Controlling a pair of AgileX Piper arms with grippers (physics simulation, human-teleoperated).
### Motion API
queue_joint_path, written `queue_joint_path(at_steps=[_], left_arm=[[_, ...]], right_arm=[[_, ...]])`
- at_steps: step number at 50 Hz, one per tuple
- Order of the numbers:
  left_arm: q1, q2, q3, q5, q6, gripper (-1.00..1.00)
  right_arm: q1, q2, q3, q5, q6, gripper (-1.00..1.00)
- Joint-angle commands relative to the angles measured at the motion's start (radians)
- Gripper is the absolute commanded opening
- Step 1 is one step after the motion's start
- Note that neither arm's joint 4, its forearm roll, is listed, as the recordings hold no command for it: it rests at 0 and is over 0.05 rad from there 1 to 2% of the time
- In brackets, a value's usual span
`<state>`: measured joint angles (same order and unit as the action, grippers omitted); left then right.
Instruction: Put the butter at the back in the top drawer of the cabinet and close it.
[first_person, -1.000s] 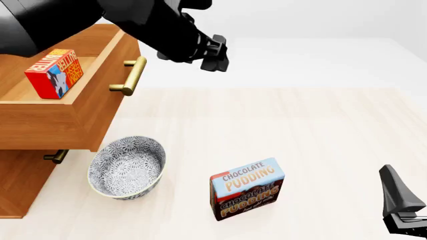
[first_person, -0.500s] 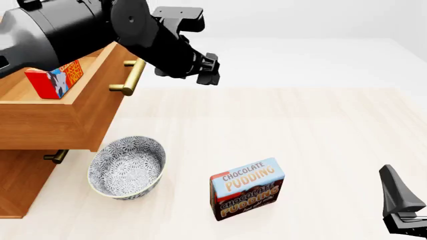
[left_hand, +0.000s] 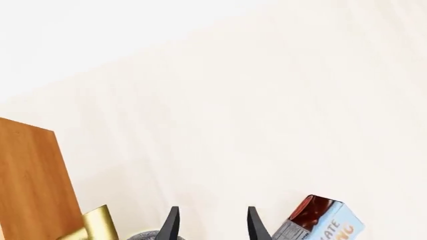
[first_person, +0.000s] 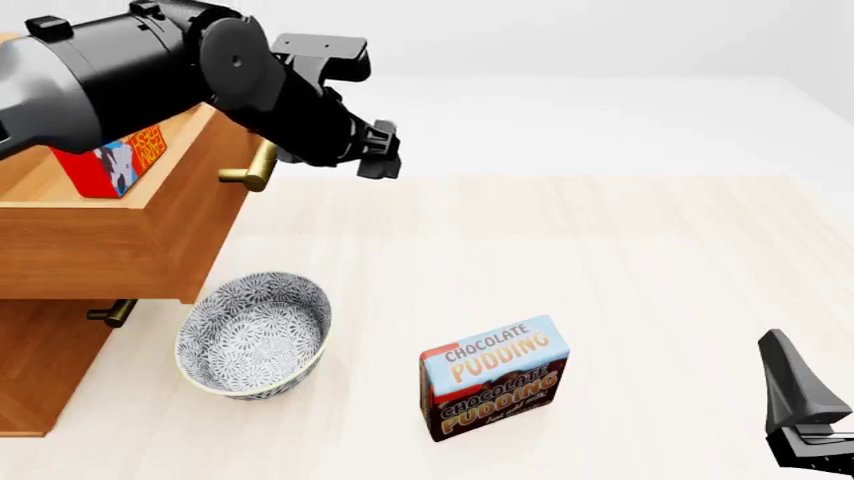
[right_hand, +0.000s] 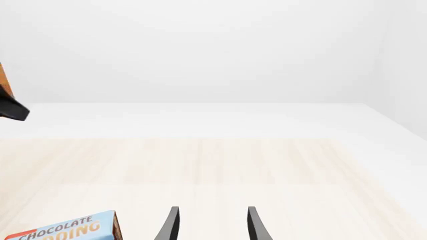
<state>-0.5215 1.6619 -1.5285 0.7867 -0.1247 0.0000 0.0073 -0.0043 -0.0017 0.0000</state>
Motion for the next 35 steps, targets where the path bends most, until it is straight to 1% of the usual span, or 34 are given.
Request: queue_joint_path(at_steps=[1, 7, 27, 35], left_arm=[[0.028, -0.007, 0.028, -0.013, 0.008, 1.00], [0.050, -0.015, 0.050, -0.024, 0.019, 1.00], [0.100, -0.035, 0.073, -0.027, 0.026, 1.00], [0.137, -0.059, 0.088, -0.025, 0.036, 1.00]], right_arm=[[0.000, 0.000, 0.000, 0.000, 0.000, 1.00], [0.000, 0.000, 0.000, 0.000, 0.000, 1.00], [0.000, 0.000, 0.000, 0.000, 0.000, 1.00], [0.000, 0.000, 0.000, 0.000, 0.000, 1.00]])
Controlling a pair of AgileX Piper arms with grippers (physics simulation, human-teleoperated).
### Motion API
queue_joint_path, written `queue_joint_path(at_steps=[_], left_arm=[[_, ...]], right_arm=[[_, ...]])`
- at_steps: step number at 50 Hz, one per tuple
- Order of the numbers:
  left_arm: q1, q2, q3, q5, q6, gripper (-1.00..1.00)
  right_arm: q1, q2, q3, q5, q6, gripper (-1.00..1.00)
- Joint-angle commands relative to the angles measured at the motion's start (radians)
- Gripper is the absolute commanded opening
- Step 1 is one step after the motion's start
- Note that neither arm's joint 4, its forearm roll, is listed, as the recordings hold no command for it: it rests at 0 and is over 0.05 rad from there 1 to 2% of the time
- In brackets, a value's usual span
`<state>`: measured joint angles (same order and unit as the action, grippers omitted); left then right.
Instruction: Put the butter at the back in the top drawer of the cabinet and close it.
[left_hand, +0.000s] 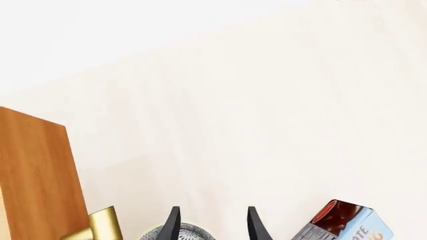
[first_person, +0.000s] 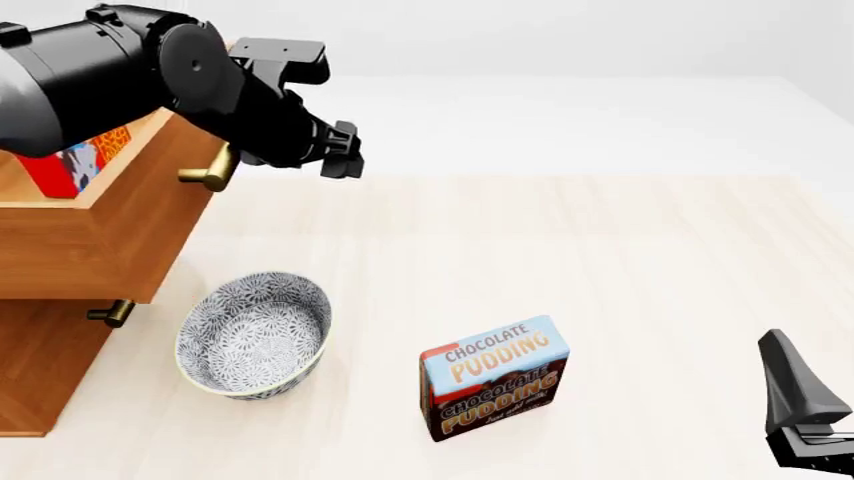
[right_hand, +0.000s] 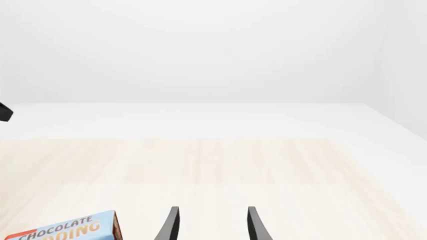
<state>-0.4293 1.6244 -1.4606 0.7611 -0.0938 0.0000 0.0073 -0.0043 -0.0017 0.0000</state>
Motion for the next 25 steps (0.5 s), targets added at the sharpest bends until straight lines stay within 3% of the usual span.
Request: queue_joint_path(at_steps=[1, 25], left_arm=[[0.051, -0.027, 0.024, 0.000, 0.009, 1.00], [0.131, -0.062, 0.062, -0.011, 0.015, 1.00]], right_arm=[[0.000, 0.000, 0.000, 0.000, 0.000, 1.00], [0.000, 0.000, 0.000, 0.000, 0.000, 1.00]])
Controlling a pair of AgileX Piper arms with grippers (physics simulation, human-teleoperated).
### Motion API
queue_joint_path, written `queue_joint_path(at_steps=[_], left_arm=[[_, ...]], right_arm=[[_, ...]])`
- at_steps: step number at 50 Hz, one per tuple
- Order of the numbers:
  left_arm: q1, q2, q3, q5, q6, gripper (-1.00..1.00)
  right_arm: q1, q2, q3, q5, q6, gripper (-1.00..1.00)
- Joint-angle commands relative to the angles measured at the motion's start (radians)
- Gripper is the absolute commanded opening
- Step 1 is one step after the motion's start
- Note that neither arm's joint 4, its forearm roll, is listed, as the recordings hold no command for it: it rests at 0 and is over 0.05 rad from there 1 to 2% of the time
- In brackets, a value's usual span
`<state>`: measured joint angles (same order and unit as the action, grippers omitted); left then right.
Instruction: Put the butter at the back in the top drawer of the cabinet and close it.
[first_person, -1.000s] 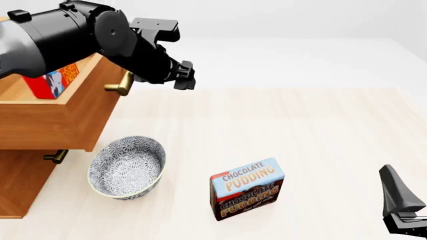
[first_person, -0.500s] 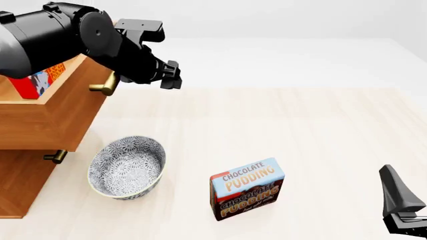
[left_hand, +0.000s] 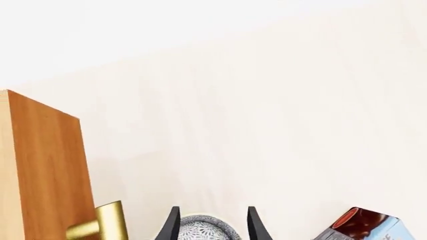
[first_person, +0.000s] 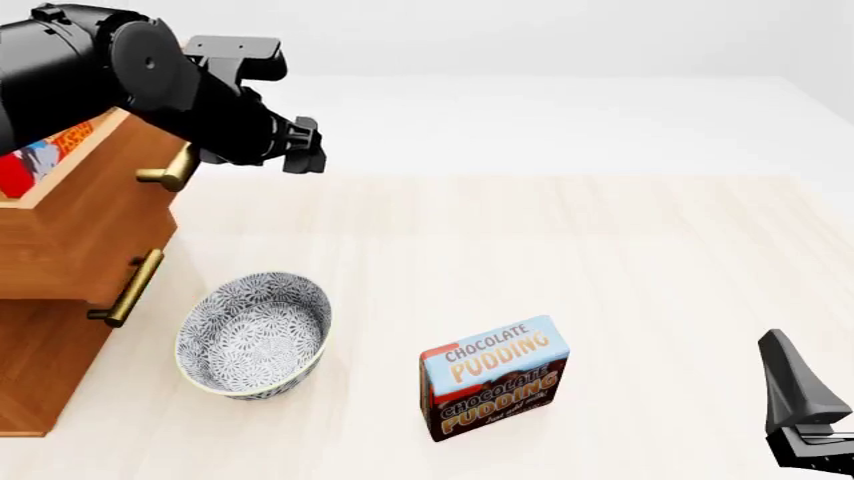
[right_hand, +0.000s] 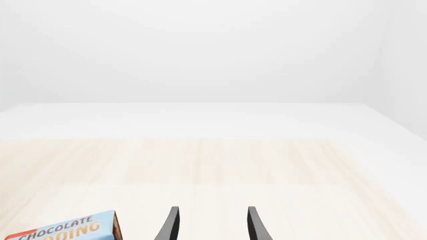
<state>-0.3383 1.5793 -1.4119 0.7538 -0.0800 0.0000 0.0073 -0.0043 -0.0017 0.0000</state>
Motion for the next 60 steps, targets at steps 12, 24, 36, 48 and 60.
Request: queue_joint_path(at_steps=[12, 24, 36, 48, 60], left_arm=[[0.070, -0.025, 0.020, -0.006, 0.002, 1.00], [0.114, -0.030, 0.046, -0.027, 0.015, 1.00], [0.156, -0.033, 0.072, -0.045, 0.020, 1.00], [0.206, -0.019, 0.103, -0.081, 0.013, 1.00], [0.253, -0.018, 0.118, -0.098, 0.012, 1.00]], right_arm=[[0.000, 0.000, 0.000, 0.000, 0.000, 1.00], [0.000, 0.000, 0.000, 0.000, 0.000, 1.00], [0.000, 0.000, 0.000, 0.000, 0.000, 1.00], [0.000, 0.000, 0.000, 0.000, 0.000, 1.00], [0.000, 0.000, 0.000, 0.000, 0.000, 1.00]])
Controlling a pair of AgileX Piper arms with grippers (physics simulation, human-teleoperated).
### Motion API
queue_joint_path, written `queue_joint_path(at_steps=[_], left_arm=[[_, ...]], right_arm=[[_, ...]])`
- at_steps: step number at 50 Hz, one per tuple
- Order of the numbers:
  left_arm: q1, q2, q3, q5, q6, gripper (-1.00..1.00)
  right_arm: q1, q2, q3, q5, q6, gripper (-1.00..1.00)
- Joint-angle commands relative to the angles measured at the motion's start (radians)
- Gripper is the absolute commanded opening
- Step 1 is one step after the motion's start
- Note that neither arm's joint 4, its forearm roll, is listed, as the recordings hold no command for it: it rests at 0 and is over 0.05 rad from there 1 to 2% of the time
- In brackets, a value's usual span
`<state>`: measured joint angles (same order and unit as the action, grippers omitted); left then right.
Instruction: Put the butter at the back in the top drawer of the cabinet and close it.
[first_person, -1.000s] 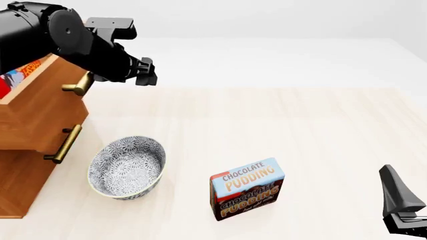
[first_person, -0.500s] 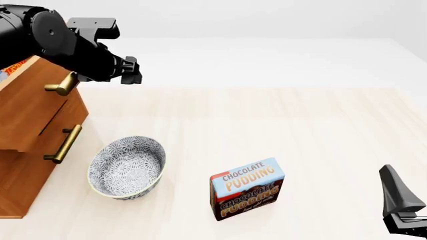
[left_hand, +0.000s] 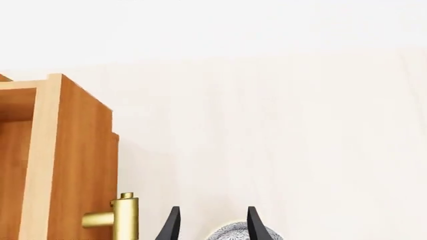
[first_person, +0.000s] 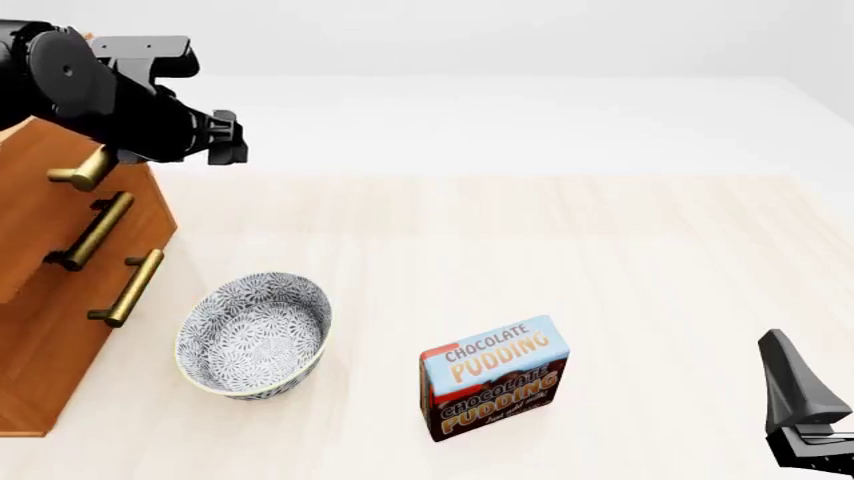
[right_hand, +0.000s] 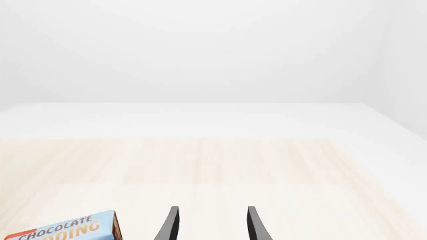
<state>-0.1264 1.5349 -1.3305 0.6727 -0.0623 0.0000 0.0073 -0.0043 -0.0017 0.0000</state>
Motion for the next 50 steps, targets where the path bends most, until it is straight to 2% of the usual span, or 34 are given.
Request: queue_joint_path(at_steps=[1, 50], left_arm=[[0.044, 0.029, 0.041, -0.020, -0.008, 1.00], [0.173, 0.024, 0.112, -0.088, -0.005, 1.00]], right_arm=[[0.000, 0.000, 0.000, 0.000, 0.000, 1.00], [0.000, 0.000, 0.000, 0.000, 0.000, 1.00]])
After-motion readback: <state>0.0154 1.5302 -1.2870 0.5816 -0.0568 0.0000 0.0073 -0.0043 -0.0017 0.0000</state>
